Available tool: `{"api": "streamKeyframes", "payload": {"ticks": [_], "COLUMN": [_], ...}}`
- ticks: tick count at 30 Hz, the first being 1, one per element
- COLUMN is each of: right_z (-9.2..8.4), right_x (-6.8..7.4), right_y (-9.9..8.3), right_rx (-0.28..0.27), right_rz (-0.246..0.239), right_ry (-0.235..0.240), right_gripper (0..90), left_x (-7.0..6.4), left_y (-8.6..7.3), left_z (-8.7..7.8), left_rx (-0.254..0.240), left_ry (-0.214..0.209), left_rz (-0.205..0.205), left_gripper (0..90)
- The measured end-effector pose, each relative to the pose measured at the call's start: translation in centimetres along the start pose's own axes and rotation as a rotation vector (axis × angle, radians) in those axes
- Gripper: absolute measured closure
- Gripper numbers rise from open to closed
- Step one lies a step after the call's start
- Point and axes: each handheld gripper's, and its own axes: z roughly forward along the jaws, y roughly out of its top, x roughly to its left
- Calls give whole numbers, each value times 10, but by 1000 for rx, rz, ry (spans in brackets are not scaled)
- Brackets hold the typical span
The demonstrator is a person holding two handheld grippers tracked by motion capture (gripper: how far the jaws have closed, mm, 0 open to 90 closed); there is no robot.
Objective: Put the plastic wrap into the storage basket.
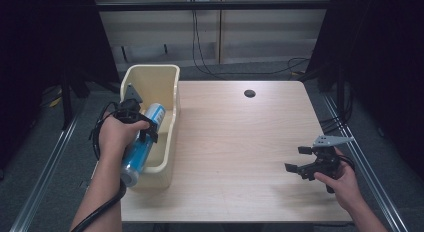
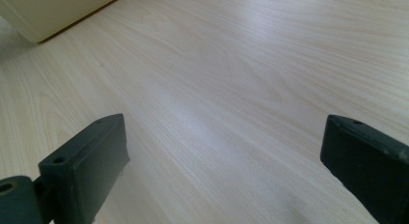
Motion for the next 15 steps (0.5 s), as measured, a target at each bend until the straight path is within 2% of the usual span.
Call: {"api": "streamKeyframes", "payload": {"ticks": [1,5,13,15], "right_z": [0,0,0,0], "right_x": [0,0,1,1], "right_y": [0,0,0,0], "right_rx": [-1,0,4,3], "right_rz": [4,0,1,0], "right_ry": [-1,-1,-1,-1], "right_gripper": [25,25,25,25], "left_x": [0,0,-1,-1], "left_y": [0,1,4,4], "left_z": [1,1,4,4], "left_rx": [1,11,30,30], "left_ry": [-9,1,-2,3], "left_rz": [-7,-4,-28,-21], "left_gripper": [321,321,320,321]}}
